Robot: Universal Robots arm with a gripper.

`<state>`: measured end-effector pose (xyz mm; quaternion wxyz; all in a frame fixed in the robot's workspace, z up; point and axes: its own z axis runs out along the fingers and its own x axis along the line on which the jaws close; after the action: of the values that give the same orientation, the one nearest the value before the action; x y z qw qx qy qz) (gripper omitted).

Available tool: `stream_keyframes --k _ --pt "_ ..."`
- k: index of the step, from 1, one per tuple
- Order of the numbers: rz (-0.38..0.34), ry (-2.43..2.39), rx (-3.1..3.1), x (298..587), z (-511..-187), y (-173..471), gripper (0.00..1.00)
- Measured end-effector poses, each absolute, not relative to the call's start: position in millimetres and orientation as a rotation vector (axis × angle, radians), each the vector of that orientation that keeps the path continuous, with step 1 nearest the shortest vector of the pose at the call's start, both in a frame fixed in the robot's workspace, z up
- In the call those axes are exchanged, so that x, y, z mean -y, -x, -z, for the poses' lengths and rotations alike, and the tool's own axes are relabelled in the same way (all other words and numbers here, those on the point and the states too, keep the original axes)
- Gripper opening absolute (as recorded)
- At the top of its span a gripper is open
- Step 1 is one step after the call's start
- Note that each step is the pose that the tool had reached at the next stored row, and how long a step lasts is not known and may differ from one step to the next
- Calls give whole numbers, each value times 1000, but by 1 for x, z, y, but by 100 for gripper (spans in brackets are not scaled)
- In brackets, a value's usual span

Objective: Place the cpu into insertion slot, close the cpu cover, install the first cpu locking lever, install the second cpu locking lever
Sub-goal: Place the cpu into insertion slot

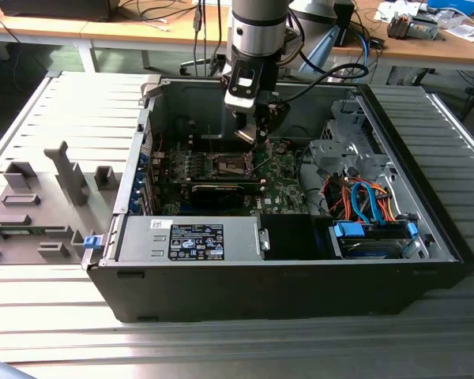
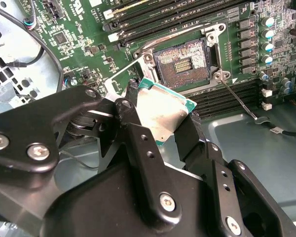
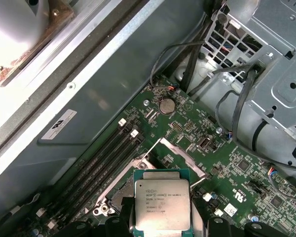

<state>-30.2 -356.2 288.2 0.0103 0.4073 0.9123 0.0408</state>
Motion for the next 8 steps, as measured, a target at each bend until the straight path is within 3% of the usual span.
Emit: stream_keyframes --k 8 --pt "-127 -1294 -2836 356 -288 30 54"
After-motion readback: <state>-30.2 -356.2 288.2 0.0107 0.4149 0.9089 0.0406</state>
